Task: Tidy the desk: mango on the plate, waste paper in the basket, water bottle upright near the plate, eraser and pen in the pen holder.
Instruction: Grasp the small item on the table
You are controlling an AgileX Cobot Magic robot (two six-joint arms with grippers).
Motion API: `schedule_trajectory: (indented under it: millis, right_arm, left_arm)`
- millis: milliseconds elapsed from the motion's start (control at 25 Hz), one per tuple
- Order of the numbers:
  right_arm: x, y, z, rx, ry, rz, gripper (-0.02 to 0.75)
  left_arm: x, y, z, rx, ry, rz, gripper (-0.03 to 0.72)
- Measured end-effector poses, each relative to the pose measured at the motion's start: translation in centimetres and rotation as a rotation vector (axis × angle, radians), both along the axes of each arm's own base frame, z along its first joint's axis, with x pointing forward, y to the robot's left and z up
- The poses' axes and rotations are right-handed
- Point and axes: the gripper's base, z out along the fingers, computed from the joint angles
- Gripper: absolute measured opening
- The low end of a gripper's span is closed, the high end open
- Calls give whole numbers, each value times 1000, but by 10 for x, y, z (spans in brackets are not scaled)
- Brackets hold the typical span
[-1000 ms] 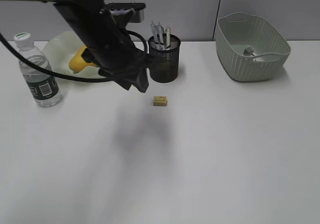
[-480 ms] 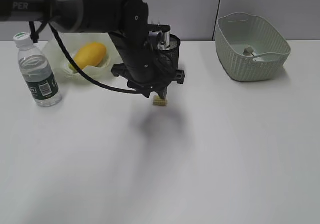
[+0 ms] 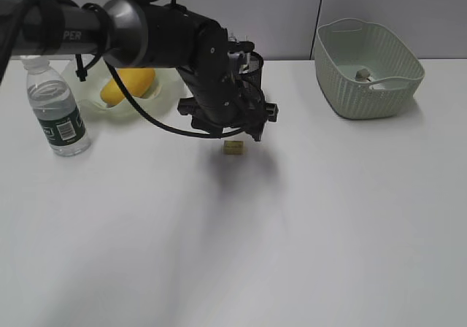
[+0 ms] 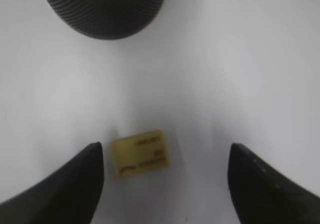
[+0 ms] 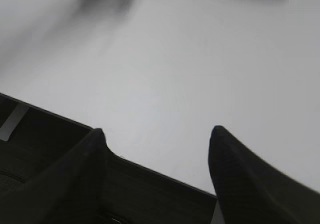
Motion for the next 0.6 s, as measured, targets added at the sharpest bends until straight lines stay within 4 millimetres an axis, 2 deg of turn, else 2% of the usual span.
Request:
schedule_trajectory:
  millis: [160,360,600]
  right_arm:
    - [0,0,0,0,0,0,508]
    - [0,0,0,0,0,0,508]
    - [0,0,0,1,1,-1,508]
  left_arm:
    - [5,0,-2,-12,-36,2,605]
    - [8,3,-19,39,-40,-2,599]
    - [10,2,-24,36,-45,14,588]
